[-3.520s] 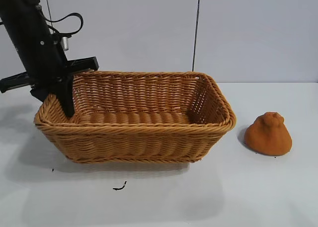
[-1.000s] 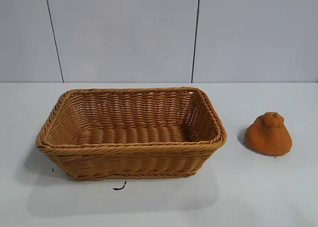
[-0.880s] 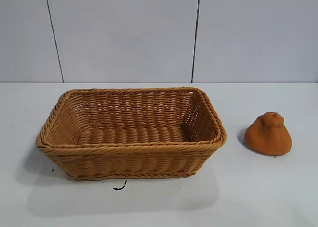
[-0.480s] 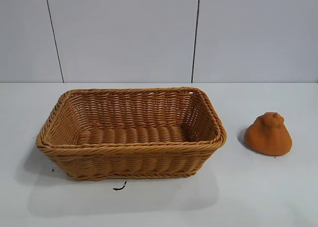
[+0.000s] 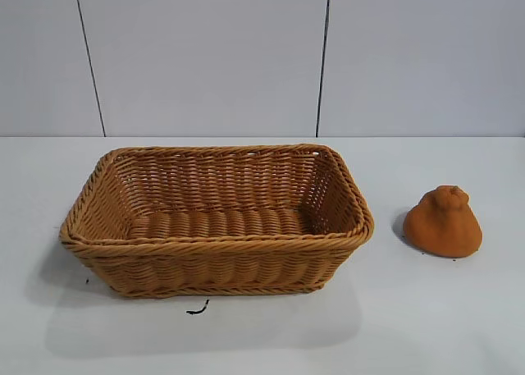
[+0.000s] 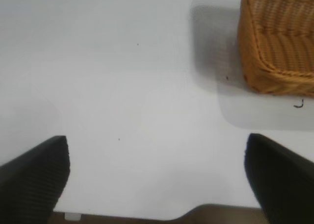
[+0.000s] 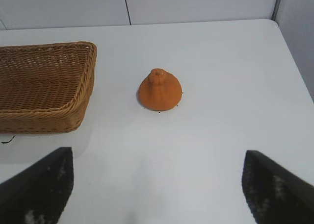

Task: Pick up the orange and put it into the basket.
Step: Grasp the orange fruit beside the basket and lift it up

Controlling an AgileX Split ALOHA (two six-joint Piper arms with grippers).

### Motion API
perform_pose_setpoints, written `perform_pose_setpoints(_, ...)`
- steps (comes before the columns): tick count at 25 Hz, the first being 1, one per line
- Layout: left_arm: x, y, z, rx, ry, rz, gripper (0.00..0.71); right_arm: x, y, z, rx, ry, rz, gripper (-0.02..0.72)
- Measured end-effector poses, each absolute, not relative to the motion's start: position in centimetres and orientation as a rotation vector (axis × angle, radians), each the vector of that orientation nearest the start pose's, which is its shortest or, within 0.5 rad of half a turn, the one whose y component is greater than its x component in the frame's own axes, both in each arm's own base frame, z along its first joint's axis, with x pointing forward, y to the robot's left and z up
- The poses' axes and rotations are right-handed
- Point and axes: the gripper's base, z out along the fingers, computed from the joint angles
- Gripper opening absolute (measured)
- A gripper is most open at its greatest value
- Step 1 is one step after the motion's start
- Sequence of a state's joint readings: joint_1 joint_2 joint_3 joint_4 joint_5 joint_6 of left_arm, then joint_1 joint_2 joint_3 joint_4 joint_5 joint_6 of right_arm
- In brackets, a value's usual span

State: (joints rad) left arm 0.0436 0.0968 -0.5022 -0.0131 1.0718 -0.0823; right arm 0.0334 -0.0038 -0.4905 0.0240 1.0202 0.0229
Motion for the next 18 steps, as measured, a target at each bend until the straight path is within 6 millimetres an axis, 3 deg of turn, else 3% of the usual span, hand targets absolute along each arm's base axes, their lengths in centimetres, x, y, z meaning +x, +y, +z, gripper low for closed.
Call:
perform_pose_setpoints(5,-0.5,-0.1,27.7,-0.128,2.048,-0.041,0.694,-0.3,0.2,27.8,-0.011,2.01,0.065,0.638)
perform_pose_setpoints(11,-0.6,-0.1,27.7,-0.127,2.039,-0.04,0.694,-0.2,0.2,28.2,-0.011,2.009,0.061,0.638)
perform_pose_setpoints(14,-0.6,-0.1,27.7,-0.125,2.039,-0.039,0.694,1.0,0.2,29.5,-0.01,2.052,0.059,0.638)
perform_pose_setpoints(18,-0.6,-0.1,27.7,-0.125,2.039,-0.039,0.694,4.3,0.3,31.7,-0.009,2.142,0.058,0.638)
